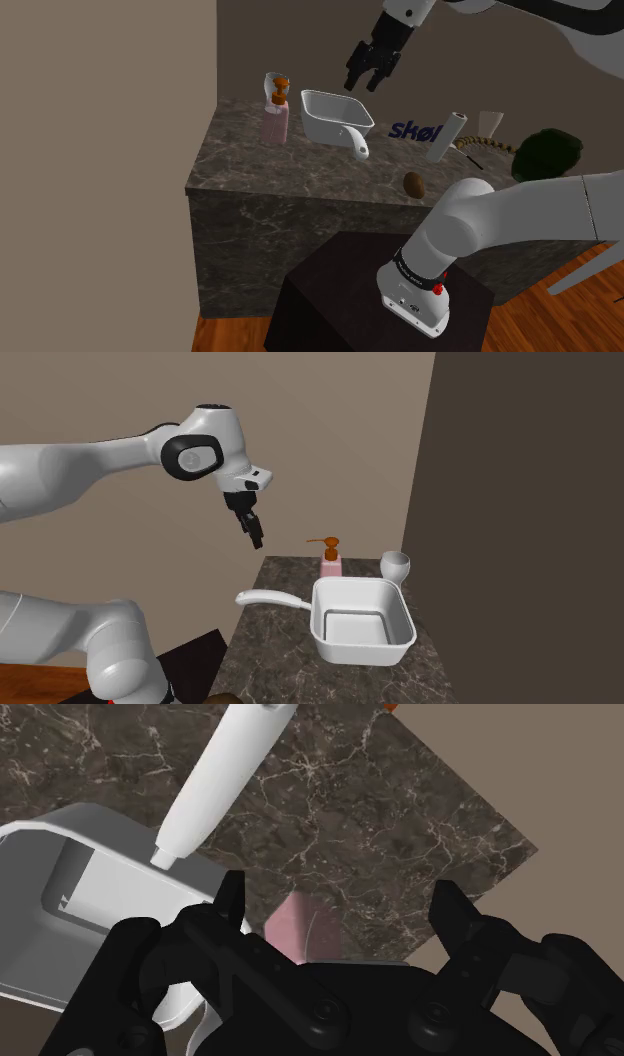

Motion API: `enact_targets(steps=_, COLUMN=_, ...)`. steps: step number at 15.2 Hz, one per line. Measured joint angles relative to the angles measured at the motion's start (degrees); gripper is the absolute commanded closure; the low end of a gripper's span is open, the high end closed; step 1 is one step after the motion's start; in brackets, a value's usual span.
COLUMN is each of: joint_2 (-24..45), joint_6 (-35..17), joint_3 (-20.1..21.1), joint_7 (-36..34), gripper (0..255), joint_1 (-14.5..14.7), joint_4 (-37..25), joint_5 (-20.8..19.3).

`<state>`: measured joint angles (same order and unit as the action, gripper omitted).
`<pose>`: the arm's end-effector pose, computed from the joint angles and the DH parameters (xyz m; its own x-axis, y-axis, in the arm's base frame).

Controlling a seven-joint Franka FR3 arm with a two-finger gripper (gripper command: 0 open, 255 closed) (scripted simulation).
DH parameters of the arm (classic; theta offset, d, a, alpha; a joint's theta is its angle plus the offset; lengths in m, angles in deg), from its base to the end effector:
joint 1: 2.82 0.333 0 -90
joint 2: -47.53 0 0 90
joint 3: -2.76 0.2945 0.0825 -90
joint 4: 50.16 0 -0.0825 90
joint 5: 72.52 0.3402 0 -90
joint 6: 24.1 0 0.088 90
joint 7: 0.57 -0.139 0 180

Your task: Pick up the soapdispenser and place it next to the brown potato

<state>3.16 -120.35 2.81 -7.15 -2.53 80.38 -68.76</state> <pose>0.2979 0.0103 0.5851 0.9793 -0.1158 0.1662 -0.1028 -0.9911 -0.0844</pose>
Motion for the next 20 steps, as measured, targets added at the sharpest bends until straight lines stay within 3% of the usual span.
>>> enact_targets(steps=7, joint_2=9.80, joint_6=-7.06, joint_3=1.17, joint_7=-2.17, gripper=0, joint_1=-0.67, joint_4=-3.00, joint_5=-0.14)
enact_targets(steps=20, joint_2=37.46, joint_6=-17.70, joint_3=3.17, joint_7=-8.83, gripper=0, joint_1=-2.19, joint_4=-20.80, joint_5=-2.69)
